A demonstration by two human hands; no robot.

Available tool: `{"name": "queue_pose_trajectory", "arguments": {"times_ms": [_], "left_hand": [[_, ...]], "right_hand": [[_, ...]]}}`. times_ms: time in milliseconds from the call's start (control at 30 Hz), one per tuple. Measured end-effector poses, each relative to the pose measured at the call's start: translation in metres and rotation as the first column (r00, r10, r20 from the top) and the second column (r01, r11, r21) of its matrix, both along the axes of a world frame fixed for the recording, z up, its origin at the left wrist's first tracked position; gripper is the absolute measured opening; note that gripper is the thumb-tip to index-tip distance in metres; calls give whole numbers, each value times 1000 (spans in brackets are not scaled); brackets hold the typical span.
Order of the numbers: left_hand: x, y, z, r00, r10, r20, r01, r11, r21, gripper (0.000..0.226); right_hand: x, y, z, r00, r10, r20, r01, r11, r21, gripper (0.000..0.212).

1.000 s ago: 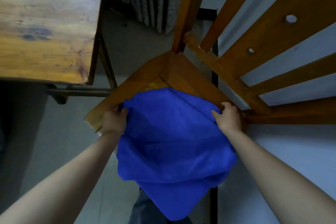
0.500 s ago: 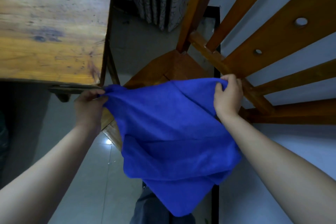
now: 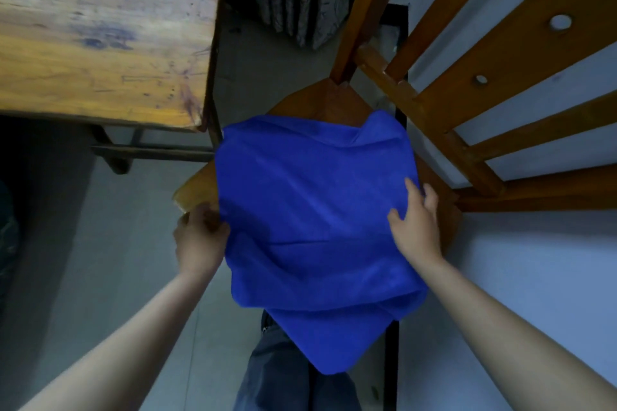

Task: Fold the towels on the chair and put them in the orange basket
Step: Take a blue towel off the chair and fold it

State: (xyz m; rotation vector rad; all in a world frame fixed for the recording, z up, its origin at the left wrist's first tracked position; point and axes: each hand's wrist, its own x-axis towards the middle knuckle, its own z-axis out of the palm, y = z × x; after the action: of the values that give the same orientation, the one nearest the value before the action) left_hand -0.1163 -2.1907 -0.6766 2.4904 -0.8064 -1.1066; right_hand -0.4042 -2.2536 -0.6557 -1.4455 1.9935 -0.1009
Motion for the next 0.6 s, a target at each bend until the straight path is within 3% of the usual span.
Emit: {"name": "queue_pose_trajectory", "arguments": {"times_ms": [100, 200, 333, 400, 467, 600], "left_hand": [[-13, 36, 1, 999, -21, -38, 21, 1000, 1, 35], [-25, 53, 3, 972, 97, -214, -90, 995, 44, 46], [-42, 63, 0, 960, 121, -254, -103, 991, 80, 66], [-48, 70, -3, 972, 137, -191, -114, 986, 125, 52], [-55, 78, -3, 978, 149, -147, -125, 979, 163, 12], [-63, 115, -7, 976, 149, -156, -111, 966, 233, 22]], "right_hand": [[-28, 38, -6, 995, 6, -102, 4, 995, 101, 55], [-43, 64, -10, 993, 50, -102, -32, 985, 171, 57], [-42, 72, -8, 997, -71, -13, 72, 983, 170, 68], [-39, 75, -8, 992, -123, 27, 116, 975, 188, 68], [-40, 82, -11, 996, -81, 29, 73, 973, 218, 64], [-51, 103, -10, 998, -42, -43, 53, 954, 296, 59]]}}
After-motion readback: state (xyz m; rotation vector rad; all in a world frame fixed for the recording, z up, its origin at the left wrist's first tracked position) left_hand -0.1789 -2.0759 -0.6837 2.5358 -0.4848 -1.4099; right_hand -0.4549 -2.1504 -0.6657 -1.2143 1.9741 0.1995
